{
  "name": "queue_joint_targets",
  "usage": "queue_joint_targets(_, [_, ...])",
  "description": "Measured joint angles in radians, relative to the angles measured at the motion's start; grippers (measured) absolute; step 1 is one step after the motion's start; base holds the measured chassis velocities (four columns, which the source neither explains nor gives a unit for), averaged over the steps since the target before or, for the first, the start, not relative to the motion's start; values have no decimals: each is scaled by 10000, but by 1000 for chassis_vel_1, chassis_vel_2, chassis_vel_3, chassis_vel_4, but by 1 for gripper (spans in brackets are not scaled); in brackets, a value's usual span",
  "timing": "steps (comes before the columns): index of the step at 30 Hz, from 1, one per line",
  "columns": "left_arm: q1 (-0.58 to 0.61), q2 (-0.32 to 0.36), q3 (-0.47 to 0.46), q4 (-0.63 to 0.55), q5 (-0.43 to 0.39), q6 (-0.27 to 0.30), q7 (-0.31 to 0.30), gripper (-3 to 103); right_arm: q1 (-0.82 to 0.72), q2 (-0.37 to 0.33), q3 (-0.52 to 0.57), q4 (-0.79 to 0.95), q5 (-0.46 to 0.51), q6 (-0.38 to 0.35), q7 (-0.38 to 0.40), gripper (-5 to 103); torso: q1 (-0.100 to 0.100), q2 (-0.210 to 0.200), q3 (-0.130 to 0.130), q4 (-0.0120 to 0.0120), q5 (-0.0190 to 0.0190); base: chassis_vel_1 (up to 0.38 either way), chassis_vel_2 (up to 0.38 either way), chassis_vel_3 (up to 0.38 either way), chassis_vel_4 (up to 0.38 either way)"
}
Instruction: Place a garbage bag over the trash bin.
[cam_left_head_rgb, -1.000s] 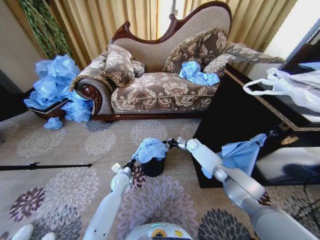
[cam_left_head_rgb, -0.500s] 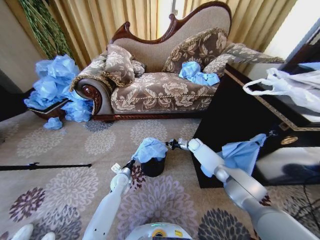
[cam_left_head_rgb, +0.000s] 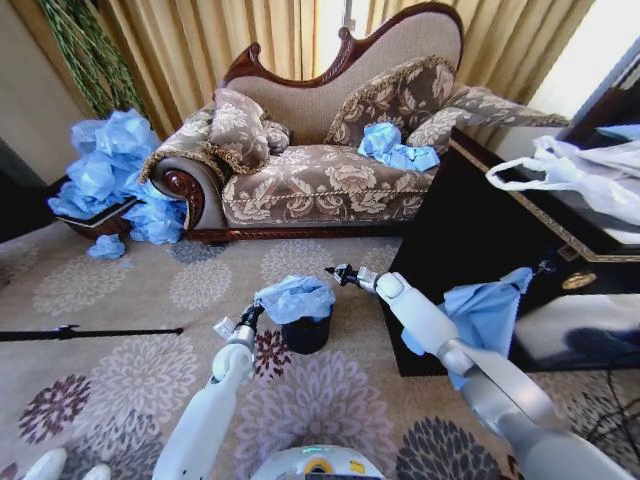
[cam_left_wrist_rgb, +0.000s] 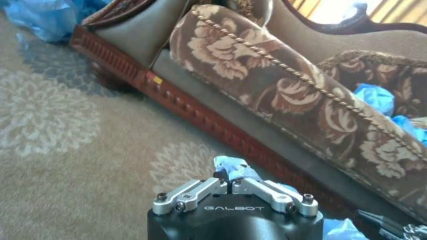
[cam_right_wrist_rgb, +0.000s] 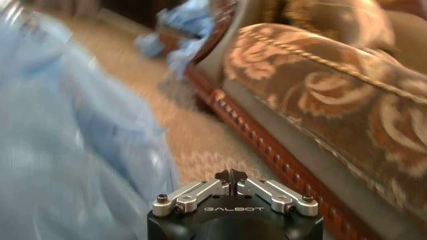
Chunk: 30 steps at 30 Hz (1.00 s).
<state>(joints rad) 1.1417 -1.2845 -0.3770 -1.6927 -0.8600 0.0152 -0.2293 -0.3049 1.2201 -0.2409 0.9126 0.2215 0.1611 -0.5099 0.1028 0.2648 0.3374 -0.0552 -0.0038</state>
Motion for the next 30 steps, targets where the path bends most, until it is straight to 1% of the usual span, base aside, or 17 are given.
queue_joint_targets(1, [55, 6, 3, -86, 28, -10, 2, 0, -172, -156, -240, 510, 956, -681, 467, 0, -1, 0, -1, -5, 2, 0, 0, 0, 0])
queue_joint_targets(2, [116, 4, 26, -124, 88, -14, -1, 0, -550, -432, -653, 1770, 2886, -2363, 1743, 0, -1, 0, 0, -5, 5, 0, 0, 0, 0])
queue_joint_targets(3, [113, -12, 52, -122, 113, -15, -18, 0, -793, -512, -778, 2535, 4094, -3403, 2553, 0, -1, 0, -1, -5, 2, 0, 0, 0, 0])
queue_joint_targets(4, [89, -24, 73, -87, 122, -17, -41, 0, -977, -543, -812, 3061, 5005, -4178, 3234, 0, -1, 0, -1, 0, 2, 0, 0, 0, 0])
queue_joint_targets(5, [89, -24, 73, -87, 122, -17, -41, 0, -977, -543, -812, 3061, 5005, -4178, 3234, 0, -1, 0, -1, 0, 2, 0, 0, 0, 0])
queue_joint_targets(6, [16, -46, 107, 30, 143, -20, -80, 0, -1242, -525, -802, 3758, 6371, -5308, 4356, 0, -2, 0, -1, 3, 2, 0, 0, 0, 0])
queue_joint_targets(7, [-59, -68, 146, 127, 156, -21, -93, 0, -1383, -439, -751, 4041, 7071, -5812, 4931, 0, -2, 0, -1, 0, -1, 0, 0, 0, 0])
queue_joint_targets(8, [-59, -68, 146, 127, 156, -21, -93, 0, -1383, -439, -751, 4041, 7071, -5812, 4931, 0, -2, 0, -1, 0, -1, 0, 0, 0, 0])
queue_joint_targets(9, [-142, -86, 180, 217, 169, -21, -108, 0, -1465, -314, -684, 4138, 7474, -6053, 5302, 0, -2, 0, -1, 0, 0, 0, 0, 0, 0])
queue_joint_targets(10, [-255, -107, 219, 317, 198, -23, -115, 0, -1506, -117, -599, 4081, 7640, -6112, 5541, 0, -1, 0, -1, -3, 3, 0, 0, 0, 0])
queue_joint_targets(12, [-318, -116, 245, 360, 207, -23, -118, 0, -1496, 29, -544, 3935, 7634, -6105, 5596, 0, -1, 0, -1, -1, 2, 0, 0, 0, 0])
queue_joint_targets(13, [-376, -121, 268, 395, 208, -23, -129, 0, -1434, 177, -504, 3701, 7589, -6067, 5606, 0, -1, 0, 0, -1, 2, 0, 0, 0, 0])
queue_joint_targets(16, [-391, -116, 283, 399, 208, -23, -130, 0, -1347, 272, -452, 3526, 7516, -5965, 5588, 0, -1, 0, 0, 1, 2, 0, 0, 0, 0])
queue_joint_targets(22, [-363, -81, 263, 363, 184, -10, -133, 0, -1217, 81, -272, 3688, 7455, -5886, 5508, 0, -1, 0, 0, -3, 3, 0, 0, 0, 0])
queue_joint_targets(25, [-384, -81, 250, 398, 165, -7, -124, 0, -993, 19, -268, 3809, 7652, -6005, 5494, 0, -1, 0, -1, -4, 3, 0, 0, 0, 0])
queue_joint_targets(28, [-433, -87, 259, 473, 161, -3, -117, 0, -625, 221, -311, 3581, 7905, -6125, 5529, 0, -1, 0, -1, -2, 2, 0, 0, 0, 0])
queue_joint_targets(30, [-537, -107, 279, 619, 160, 0, -113, 0, -208, 422, -632, 3244, 8328, -6484, 5534, 0, -1, 0, 0, 4, 3, 0, 0, 0, 0])
